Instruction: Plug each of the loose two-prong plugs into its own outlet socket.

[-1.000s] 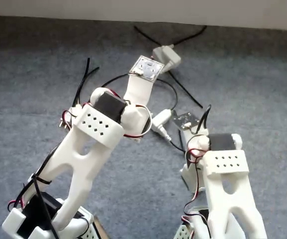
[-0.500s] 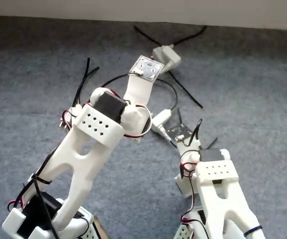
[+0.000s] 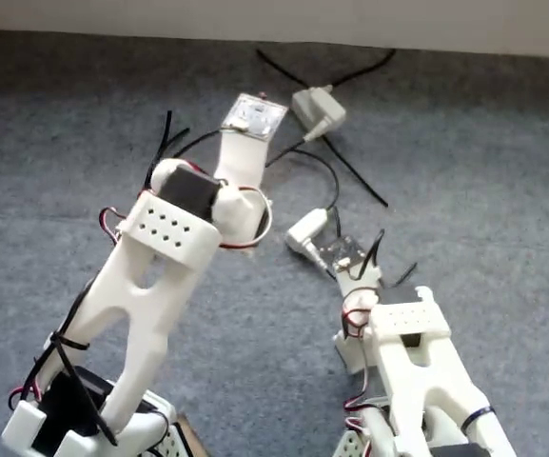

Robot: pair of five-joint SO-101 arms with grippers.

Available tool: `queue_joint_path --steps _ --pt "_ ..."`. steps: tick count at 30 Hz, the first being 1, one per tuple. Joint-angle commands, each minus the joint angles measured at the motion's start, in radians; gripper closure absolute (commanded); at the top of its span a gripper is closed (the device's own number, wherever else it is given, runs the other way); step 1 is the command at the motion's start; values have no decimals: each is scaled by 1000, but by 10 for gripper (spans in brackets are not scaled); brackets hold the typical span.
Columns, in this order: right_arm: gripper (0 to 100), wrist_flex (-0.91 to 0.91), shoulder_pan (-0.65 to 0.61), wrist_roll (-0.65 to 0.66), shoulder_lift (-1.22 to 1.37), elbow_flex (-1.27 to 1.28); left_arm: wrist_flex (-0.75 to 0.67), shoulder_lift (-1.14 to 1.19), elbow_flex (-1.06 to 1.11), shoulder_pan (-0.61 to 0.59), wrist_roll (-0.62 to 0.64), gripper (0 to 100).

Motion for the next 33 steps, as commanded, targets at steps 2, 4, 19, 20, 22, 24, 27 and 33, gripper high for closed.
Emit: queue_joint_path --steps 2,4,19,20,22,24,27,33 --pt "910 -22 -15 -9 82 -67 -29 -13 -10 -81 9 994" --pt "907 -22 -16 -9 90 -91 -29 -13 -10 -97 9 994" --pt "907 -33 -361 -262 107 -355 -29 -12 -2 -101 9 994" --pt "907 -41 -360 -287 122 -375 -29 -12 -2 -101 9 994" --pt "907 -44 -357 -350 191 -421 -29 -12 -2 -101 9 994" --pt "907 -44 -355 -408 303 -489 -29 -12 -2 -101 9 994" --pt "909 -42 -357 -516 495 -616 -29 -12 -2 -101 9 994" --pt "912 -58 -360 -712 699 -829 -29 -12 -2 -101 9 994"
